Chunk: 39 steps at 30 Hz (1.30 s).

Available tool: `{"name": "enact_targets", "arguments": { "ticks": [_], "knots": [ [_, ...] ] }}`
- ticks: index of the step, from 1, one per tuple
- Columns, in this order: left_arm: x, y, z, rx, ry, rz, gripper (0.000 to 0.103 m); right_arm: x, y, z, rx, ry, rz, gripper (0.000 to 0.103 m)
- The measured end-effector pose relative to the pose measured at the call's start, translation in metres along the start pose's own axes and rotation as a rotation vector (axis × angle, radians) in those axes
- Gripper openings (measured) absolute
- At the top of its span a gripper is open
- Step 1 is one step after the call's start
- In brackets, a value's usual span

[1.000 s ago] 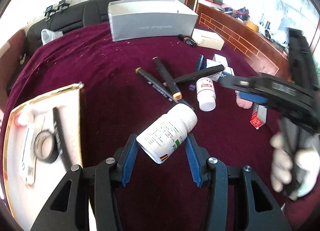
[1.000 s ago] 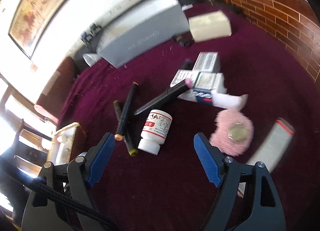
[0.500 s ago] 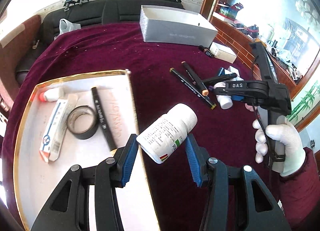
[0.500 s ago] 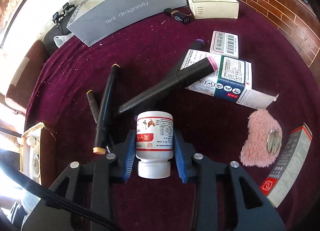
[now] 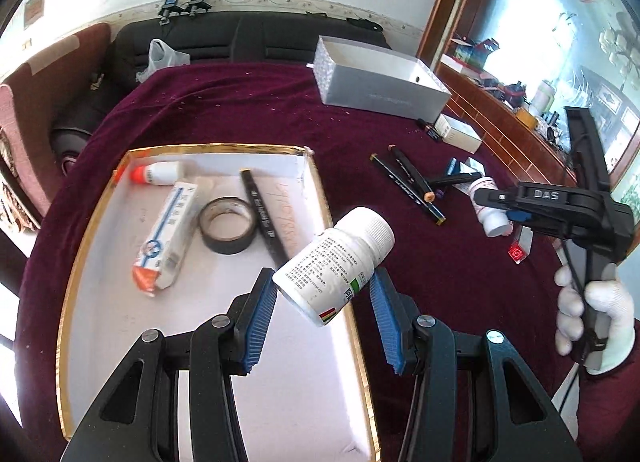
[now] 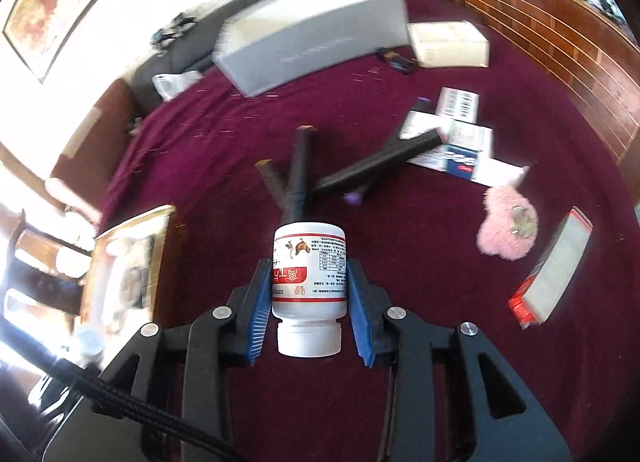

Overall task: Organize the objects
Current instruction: 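Grasp the white pill bottle with red label using the right gripper, then carry both pill bottles over the white tray and open both grippers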

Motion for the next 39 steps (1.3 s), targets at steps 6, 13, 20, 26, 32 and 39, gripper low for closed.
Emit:
{"name": "enact_targets", "arguments": {
  "ticks": [6, 13, 20, 26, 32, 39],
  "knots": [
    [0.053, 0.019, -0.003, -0.033, 0.067, 0.116, 0.042, 0.06, 0.012, -0.018, 0.015, 0.116, 0.104, 0.034],
    [0.108, 0.01, 0.011, -0.03, 0.101, 0.244, 0.042, 0.131, -0.021, -0.038, 0.108, 0.203, 0.22, 0.034],
    [0.146, -0.037, 0.028, 0.057, 0.161, 0.262, 0.042, 0.185, -0.061, -0.064, 0.206, 0.257, 0.261, 0.034],
    [0.147, -0.069, 0.042, 0.087, 0.147, 0.282, 0.042, 0.205, -0.098, -0.078, 0.276, 0.285, 0.239, 0.034],
    [0.149, -0.078, 0.049, 0.09, 0.158, 0.263, 0.042, 0.213, -0.126, -0.082, 0.316, 0.293, 0.219, 0.034],
    [0.151, -0.086, 0.05, 0.092, 0.179, 0.246, 0.043, 0.213, -0.137, -0.083, 0.317, 0.305, 0.207, 0.034]
  ]
}}
Point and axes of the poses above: each gripper's, at about its wrist camera, not at the fingertips, and y roughly against the way its jaws point, x to its left, z to its top, the point moved 1 cm from there along -y, roughly the way its jaws point, and after that the axes turned 5 degrees about x, right-handed, at the moved point
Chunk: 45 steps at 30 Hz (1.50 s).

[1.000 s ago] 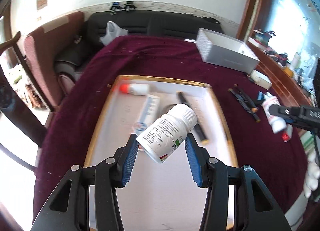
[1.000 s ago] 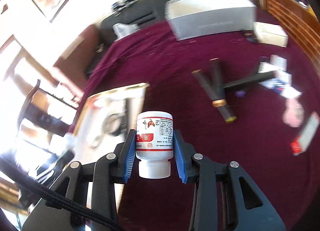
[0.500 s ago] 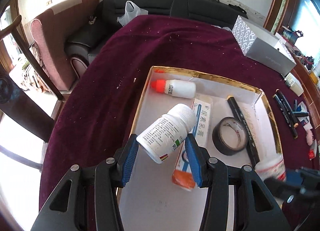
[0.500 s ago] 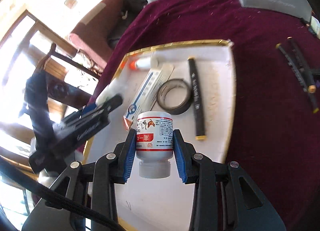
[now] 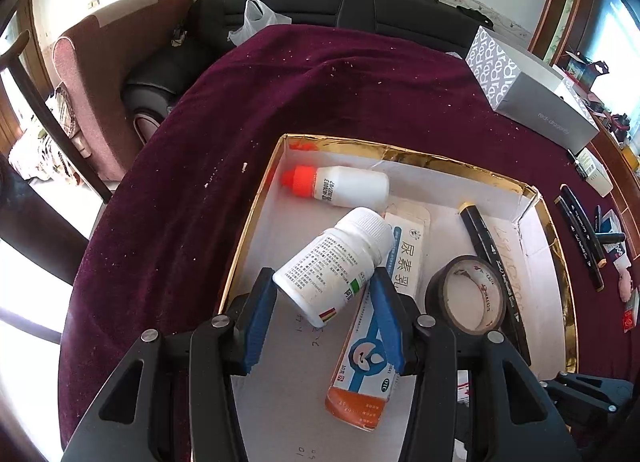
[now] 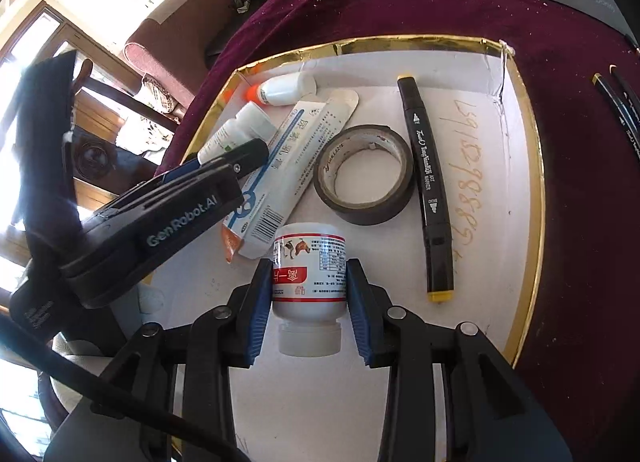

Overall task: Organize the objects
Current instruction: 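Carry both pill bottles over the white tray and open both grippers, then move the right gripper to the markers and grasp a black marker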

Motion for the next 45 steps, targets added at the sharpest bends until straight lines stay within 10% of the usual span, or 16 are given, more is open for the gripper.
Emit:
{"name": "enact_targets", "arguments": {
  "ticks": [33, 45],
  "knots": [
    [0.003, 0.059, -0.012, -0.147, 0.0, 0.044, 0.05, 0.006, -0.003, 0.003, -0.019, 0.026, -0.022, 0.035],
    [-0.005, 0.098, -0.026, -0.179, 0.008, 0.026, 0.05, 0.004, 0.071, -0.017, -0.182, 0.065, -0.002, 0.052]
  ]
}}
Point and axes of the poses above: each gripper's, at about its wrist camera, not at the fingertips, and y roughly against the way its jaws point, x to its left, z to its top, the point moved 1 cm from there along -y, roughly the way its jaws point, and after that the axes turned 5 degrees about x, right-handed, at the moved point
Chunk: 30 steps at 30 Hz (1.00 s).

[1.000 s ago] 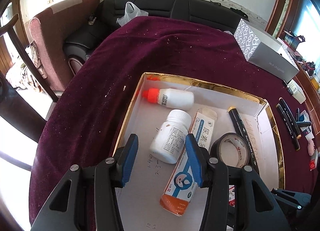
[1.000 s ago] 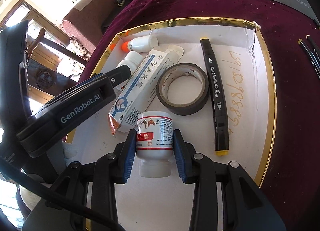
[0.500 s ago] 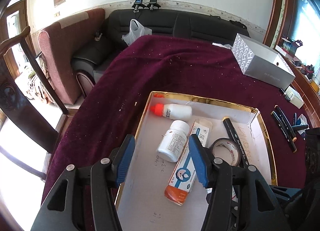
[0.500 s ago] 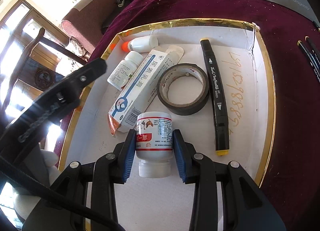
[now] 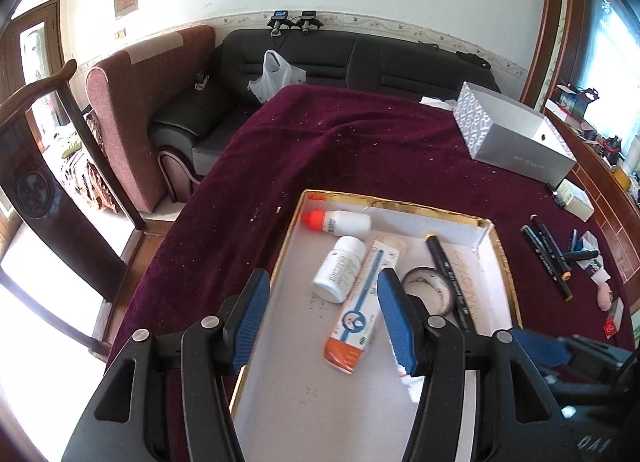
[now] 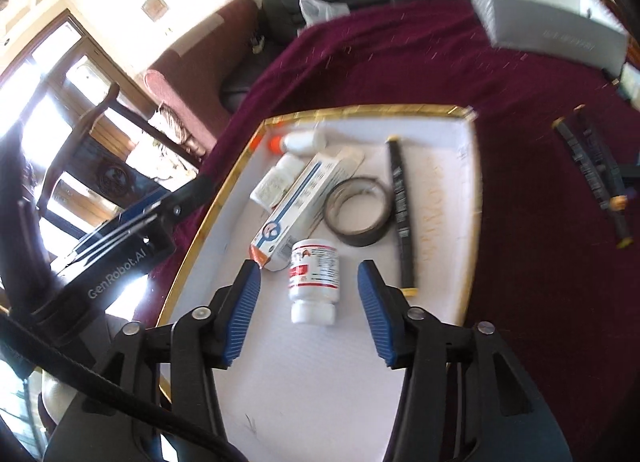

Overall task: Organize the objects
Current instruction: 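Move the right gripper to the markers and grasp a black marker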

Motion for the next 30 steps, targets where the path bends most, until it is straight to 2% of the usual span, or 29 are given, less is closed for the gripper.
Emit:
{"name": "enact_targets", "arguments": {
  "ticks": [3, 6, 11, 13, 14, 17, 22, 25, 30],
  "knots": [
    [-0.015, 0.014, -0.002, -0.013, -0.016, -0.029, 0.051, -0.01, 0.033, -0.003, -0.065, 0.012, -0.04, 0.052],
    [-0.033, 0.026, -0.005, -0.015, -0.035, -0.075, 0.054, -0.024, 0.078, -0.007, -0.156, 0.032, -0.124, 0.053],
    [-0.072, 0.042, -0.012, -0.015, -0.089, -0.141, 0.054, -0.05, 0.158, -0.017, -0.359, 0.041, -0.309, 0.085],
    [-0.09, 0.042, -0.015, 0.004, -0.117, -0.17, 0.054, -0.068, 0.186, -0.023, -0.443, 0.029, -0.384, 0.088],
    [-0.099, 0.041, -0.017, 0.016, -0.129, -0.184, 0.054, -0.078, 0.194, -0.024, -0.455, 0.013, -0.398, 0.089],
    [-0.125, 0.035, -0.021, 0.056, -0.165, -0.216, 0.054, -0.122, 0.207, -0.026, -0.441, -0.107, -0.399, 0.089],
    [-0.162, 0.019, -0.029, 0.134, -0.199, -0.245, 0.054, -0.205, 0.213, -0.045, -0.412, -0.346, -0.297, 0.089],
    [-0.181, 0.009, -0.031, 0.167, -0.204, -0.254, 0.054, -0.227, 0.205, -0.045, -0.39, -0.374, -0.28, 0.088],
    [-0.2, 0.002, -0.042, 0.211, -0.205, -0.284, 0.054, -0.223, 0.177, -0.016, -0.326, -0.293, -0.221, 0.088]
  ]
}}
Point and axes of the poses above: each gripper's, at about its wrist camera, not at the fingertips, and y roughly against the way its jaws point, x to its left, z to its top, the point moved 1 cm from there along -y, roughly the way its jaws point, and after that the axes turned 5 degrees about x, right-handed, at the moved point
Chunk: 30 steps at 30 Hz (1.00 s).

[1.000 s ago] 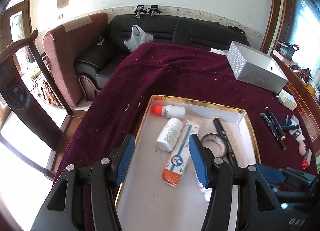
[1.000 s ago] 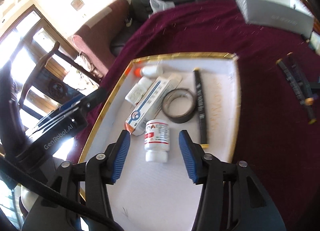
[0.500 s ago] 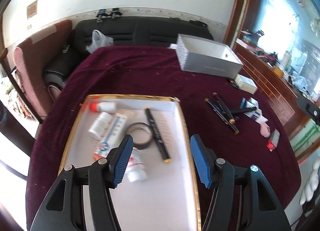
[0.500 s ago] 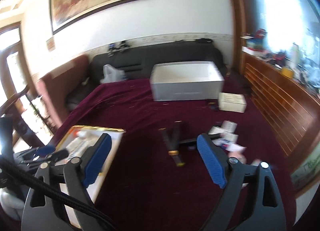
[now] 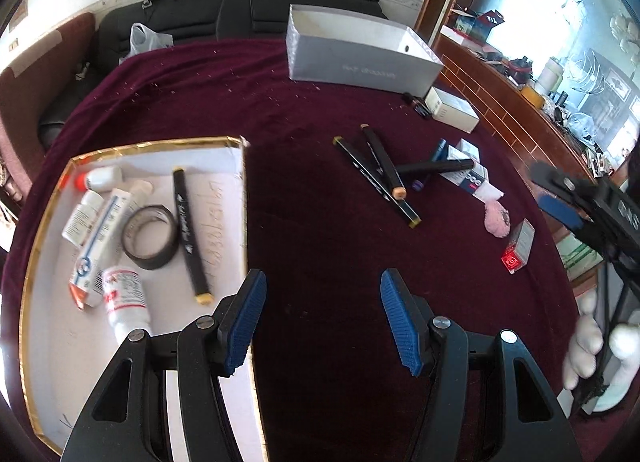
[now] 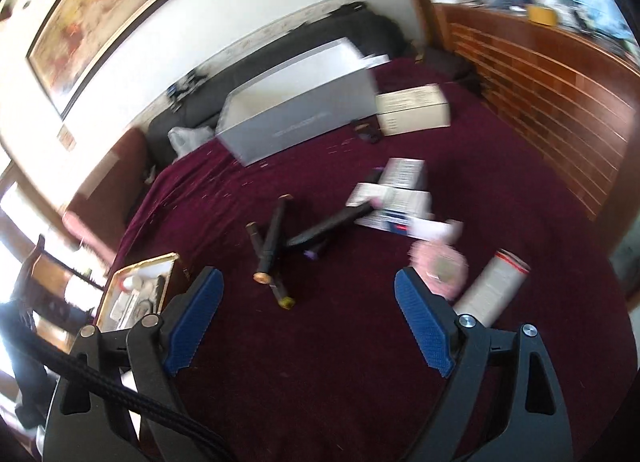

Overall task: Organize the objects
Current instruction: 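Move the right gripper to the markers and grasp a black marker, then grasp a yellow-tipped black marker with the left gripper while the right gripper holds its marker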

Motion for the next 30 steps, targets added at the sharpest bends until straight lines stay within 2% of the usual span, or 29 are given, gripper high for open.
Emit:
{"name": "enact_targets", "arguments": {
  "ticks": [4, 6, 8, 12, 15, 20, 21, 22, 26, 30],
  "knots": [
    [-0.009, -0.003, -0.008, 0.022, -0.018, -0.004, 0.054, 0.026, -0.045, 0.017, 0.1, 0.046, 0.045, 0.085],
    [-0.011, -0.003, -0.01, 0.026, -0.027, -0.005, 0.054, 0.036, -0.075, 0.024, 0.155, 0.068, 0.015, 0.078],
    [-0.011, -0.001, -0.011, 0.024, -0.033, -0.011, 0.054, 0.043, -0.097, 0.03, 0.194, 0.08, -0.012, 0.062],
    [-0.001, 0.002, -0.01, 0.019, -0.016, -0.036, 0.054, 0.048, -0.131, 0.04, 0.241, 0.088, -0.082, 0.06],
    [0.007, 0.002, -0.009, 0.02, 0.002, -0.044, 0.054, 0.052, -0.153, 0.047, 0.273, 0.099, -0.13, 0.049],
    [0.021, -0.002, -0.006, 0.024, 0.034, -0.052, 0.054, 0.053, -0.189, 0.046, 0.329, 0.095, -0.176, 0.023],
    [0.023, -0.002, -0.006, 0.025, 0.039, -0.054, 0.054, 0.052, -0.19, 0.046, 0.321, 0.095, -0.176, 0.021],
    [0.025, -0.002, -0.006, 0.025, 0.042, -0.053, 0.054, 0.052, -0.189, 0.046, 0.314, 0.095, -0.18, 0.014],
    [0.027, -0.006, -0.004, 0.029, 0.06, -0.064, 0.054, 0.041, -0.172, 0.038, 0.303, 0.061, -0.138, 0.014],
    [0.018, -0.017, -0.002, 0.052, 0.051, -0.07, 0.054, 0.026, -0.125, 0.012, 0.271, 0.013, -0.036, 0.014]
  ]
}}
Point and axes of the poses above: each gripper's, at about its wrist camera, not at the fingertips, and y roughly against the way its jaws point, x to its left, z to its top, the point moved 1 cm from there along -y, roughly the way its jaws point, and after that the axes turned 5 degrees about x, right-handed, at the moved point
